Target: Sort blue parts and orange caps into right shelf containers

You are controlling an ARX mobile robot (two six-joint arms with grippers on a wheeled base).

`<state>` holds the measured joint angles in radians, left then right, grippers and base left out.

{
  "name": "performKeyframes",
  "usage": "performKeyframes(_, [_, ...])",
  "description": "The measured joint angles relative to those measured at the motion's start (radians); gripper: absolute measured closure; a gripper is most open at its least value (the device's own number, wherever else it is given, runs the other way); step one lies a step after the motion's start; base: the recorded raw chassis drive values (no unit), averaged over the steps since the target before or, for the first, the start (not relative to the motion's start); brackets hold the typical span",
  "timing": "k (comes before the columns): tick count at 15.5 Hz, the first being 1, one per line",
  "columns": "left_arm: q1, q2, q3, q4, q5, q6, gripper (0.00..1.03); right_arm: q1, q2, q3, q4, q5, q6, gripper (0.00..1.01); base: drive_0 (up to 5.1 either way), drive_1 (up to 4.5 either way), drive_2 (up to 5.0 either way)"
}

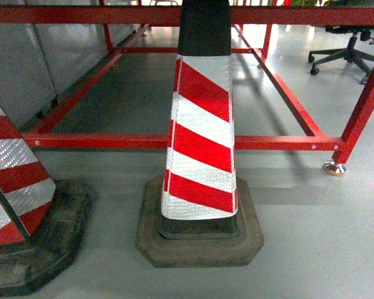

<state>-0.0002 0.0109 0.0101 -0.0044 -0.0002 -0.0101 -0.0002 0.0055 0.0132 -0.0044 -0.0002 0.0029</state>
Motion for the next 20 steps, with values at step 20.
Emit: performKeyframes(20, [0.000, 0.000, 0.000, -0.002, -0.002, 0.000, 0.05, 0.000, 0.000, 0.000, -0.002, 0.000, 0.000, 0.03, 0.0, 0.00, 0.0])
